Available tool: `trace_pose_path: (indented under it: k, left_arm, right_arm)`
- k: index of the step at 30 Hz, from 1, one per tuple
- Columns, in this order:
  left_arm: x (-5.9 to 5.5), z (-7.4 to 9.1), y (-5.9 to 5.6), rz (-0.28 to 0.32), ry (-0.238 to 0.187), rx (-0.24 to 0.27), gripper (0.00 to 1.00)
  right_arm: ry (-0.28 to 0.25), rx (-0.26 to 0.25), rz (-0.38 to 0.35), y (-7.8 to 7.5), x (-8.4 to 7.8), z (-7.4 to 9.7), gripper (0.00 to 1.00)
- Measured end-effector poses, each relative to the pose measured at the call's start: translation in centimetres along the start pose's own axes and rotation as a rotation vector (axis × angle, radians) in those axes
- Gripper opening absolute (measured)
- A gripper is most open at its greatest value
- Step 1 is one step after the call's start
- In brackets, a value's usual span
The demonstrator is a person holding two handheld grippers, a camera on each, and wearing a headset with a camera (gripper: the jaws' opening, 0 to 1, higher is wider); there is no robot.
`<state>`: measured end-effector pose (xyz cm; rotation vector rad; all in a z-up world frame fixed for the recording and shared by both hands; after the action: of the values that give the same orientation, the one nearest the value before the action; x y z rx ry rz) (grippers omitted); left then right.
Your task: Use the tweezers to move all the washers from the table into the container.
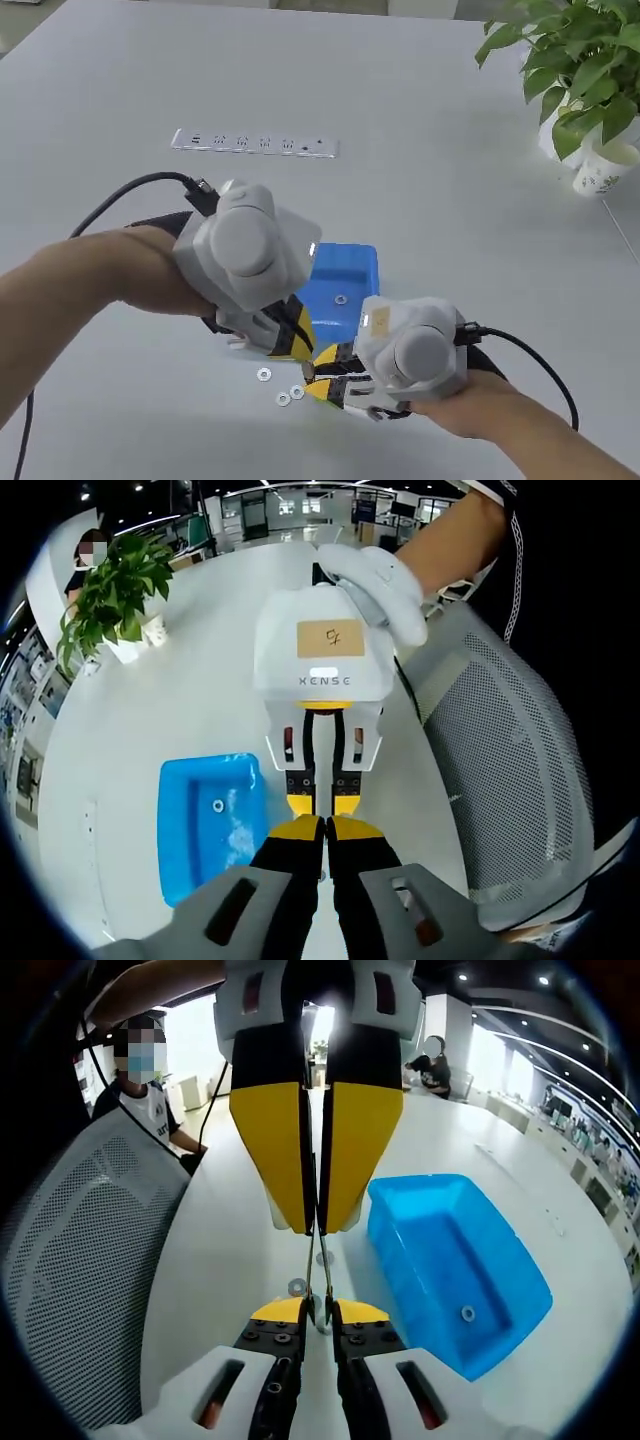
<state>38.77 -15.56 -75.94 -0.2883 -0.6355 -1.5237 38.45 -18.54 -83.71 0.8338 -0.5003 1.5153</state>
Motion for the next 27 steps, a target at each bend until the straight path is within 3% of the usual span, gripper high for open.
trace_pose_path:
  k: [27]
  left_arm:
    - [0.20,-0.53,0.01,0.002,-0.007,-0.010,0.05]
  right_arm:
    - [0.008,0.000,-0.003,-0.09,-0.38,-0.18,0.13]
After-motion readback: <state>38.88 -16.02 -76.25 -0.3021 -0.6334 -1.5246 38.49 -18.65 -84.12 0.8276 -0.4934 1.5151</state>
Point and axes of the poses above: the centre of the closed fingertips' face, and the gripper's own axes: z roughly backward along the fingers, y roughly to its left, x roughly out of its top, the point moved 4 cm from there along z, roughly backward along the fingers, and after that the axes turned 15 degrees about x, right-handed, at the moved point
